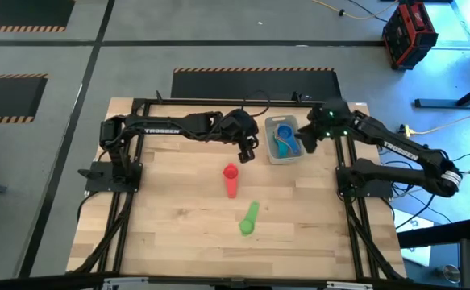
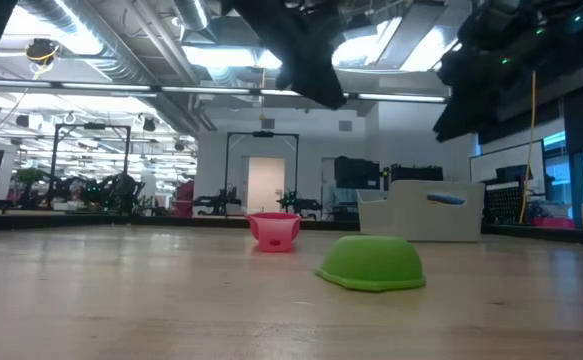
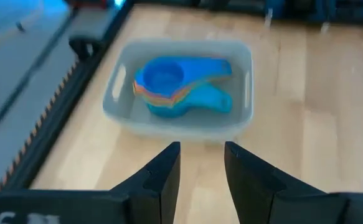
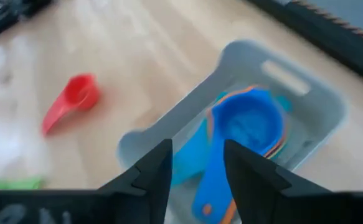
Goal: Nest measuring cups in basket
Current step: Stack the red measuring cup on top of the blue measuring cup in the grey bin
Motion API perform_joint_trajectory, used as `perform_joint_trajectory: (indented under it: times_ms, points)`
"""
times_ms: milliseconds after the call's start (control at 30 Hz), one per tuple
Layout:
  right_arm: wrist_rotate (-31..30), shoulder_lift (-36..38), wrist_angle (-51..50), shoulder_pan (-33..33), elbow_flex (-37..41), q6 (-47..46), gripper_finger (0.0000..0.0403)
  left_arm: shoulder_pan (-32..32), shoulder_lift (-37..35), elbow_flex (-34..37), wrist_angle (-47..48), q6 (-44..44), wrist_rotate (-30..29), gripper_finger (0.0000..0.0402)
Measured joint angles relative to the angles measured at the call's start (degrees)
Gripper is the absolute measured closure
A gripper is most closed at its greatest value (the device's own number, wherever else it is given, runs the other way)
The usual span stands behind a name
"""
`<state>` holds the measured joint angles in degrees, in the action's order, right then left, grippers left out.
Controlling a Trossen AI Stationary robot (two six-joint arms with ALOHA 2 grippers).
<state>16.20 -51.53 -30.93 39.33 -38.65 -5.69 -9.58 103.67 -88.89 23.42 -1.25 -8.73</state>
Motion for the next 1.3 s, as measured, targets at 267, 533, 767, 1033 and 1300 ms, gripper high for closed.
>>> perform_joint_trajectory:
  times_ms: [267, 533, 767, 1033, 1300]
  points:
    - [0.5, 4.7, -3.5, -8.6, 2.8, -1.9, 0.0254, -2.5, -3.7, -0.1, 14.2, -4.3, 2.7, 0.0284]
    - [0.0, 5.2, 1.2, -17.5, 6.7, -8.8, 0.0254, -5.8, -3.3, 0.0, 28.7, -4.8, 9.9, 0.0285]
    - [0.0, 5.1, 5.1, -23.8, 8.1, -10.8, 0.0254, -4.5, 1.0, 0.0, 31.4, -7.4, 10.9, 0.0283]
    - [-0.1, 5.1, 7.5, -28.0, 8.1, -10.8, 0.0254, -2.0, 7.2, 0.0, 30.6, -7.3, 11.4, 0.0283]
    - [-0.2, 5.1, 7.6, -29.9, 8.1, -10.8, 0.0254, 0.1, 12.9, 0.0, 30.2, -7.4, 11.4, 0.0282]
